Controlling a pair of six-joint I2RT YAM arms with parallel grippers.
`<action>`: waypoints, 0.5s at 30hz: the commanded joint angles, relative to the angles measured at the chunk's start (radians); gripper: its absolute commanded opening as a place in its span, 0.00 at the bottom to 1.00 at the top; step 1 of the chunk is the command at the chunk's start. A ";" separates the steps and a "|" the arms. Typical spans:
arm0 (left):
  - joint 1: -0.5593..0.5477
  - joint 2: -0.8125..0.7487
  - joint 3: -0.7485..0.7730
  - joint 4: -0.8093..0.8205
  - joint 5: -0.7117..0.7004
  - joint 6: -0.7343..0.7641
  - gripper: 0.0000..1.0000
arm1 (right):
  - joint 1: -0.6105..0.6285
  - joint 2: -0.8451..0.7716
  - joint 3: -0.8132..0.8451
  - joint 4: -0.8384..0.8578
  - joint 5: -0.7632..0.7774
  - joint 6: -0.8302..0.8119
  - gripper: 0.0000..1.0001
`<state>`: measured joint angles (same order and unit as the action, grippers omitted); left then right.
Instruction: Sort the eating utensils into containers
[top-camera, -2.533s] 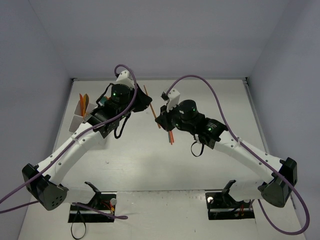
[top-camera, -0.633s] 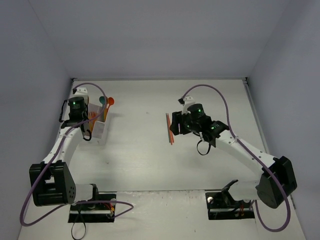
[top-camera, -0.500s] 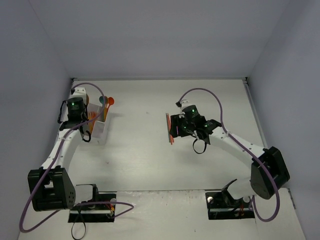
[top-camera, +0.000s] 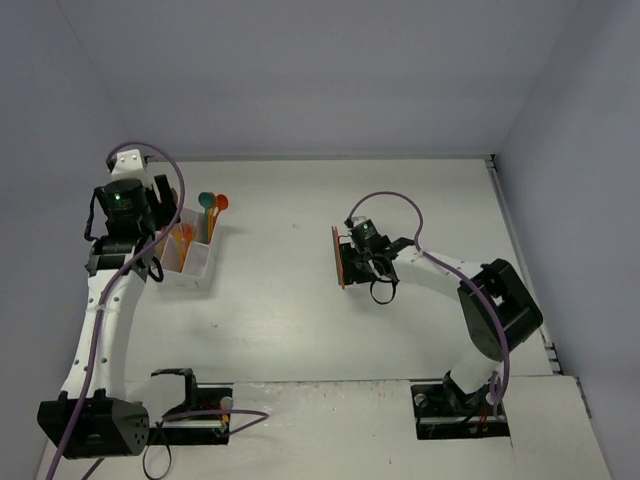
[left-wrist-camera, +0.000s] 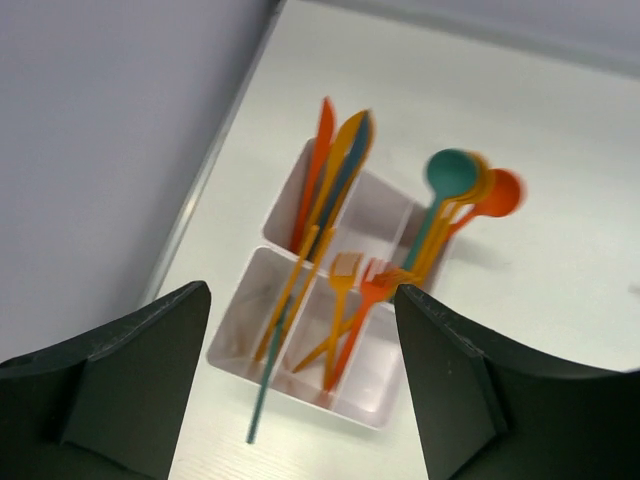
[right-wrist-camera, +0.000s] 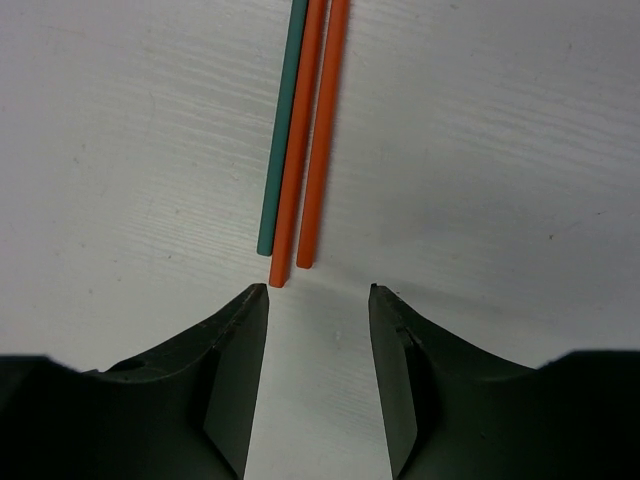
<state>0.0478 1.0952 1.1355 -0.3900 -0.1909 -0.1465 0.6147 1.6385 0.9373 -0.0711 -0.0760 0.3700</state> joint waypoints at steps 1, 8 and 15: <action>-0.048 -0.055 0.086 -0.094 0.111 -0.129 0.72 | -0.006 0.020 0.057 0.019 0.054 0.017 0.39; -0.213 -0.098 0.101 -0.123 0.125 -0.195 0.72 | -0.006 0.064 0.068 0.020 0.101 0.021 0.34; -0.267 -0.094 0.098 -0.121 0.146 -0.269 0.72 | 0.002 0.110 0.089 0.024 0.111 0.021 0.30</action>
<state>-0.1982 1.0103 1.1969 -0.5383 -0.0667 -0.3423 0.6147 1.7334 0.9792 -0.0625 -0.0110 0.3828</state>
